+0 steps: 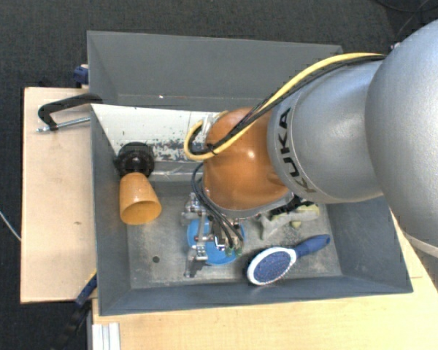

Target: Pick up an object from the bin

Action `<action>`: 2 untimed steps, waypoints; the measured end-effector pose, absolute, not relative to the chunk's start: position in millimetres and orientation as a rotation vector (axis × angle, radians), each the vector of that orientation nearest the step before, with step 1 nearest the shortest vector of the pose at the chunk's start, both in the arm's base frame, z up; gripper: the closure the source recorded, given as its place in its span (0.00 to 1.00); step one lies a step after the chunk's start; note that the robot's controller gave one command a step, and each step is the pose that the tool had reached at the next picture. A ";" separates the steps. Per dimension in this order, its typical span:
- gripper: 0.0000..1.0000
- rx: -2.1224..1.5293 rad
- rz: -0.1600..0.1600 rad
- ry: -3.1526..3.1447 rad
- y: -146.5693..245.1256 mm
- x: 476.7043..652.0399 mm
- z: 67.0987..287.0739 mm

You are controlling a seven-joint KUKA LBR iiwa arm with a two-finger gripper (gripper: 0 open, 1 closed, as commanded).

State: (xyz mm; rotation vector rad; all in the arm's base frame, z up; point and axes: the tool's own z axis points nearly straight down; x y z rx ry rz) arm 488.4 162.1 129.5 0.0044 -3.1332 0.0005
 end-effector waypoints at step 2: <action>1.00 0.139 -0.002 -3.133 99.6 493.5 74.3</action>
Offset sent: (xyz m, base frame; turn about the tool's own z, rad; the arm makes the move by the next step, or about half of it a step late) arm 0.0050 -0.0641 -0.0595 -0.0853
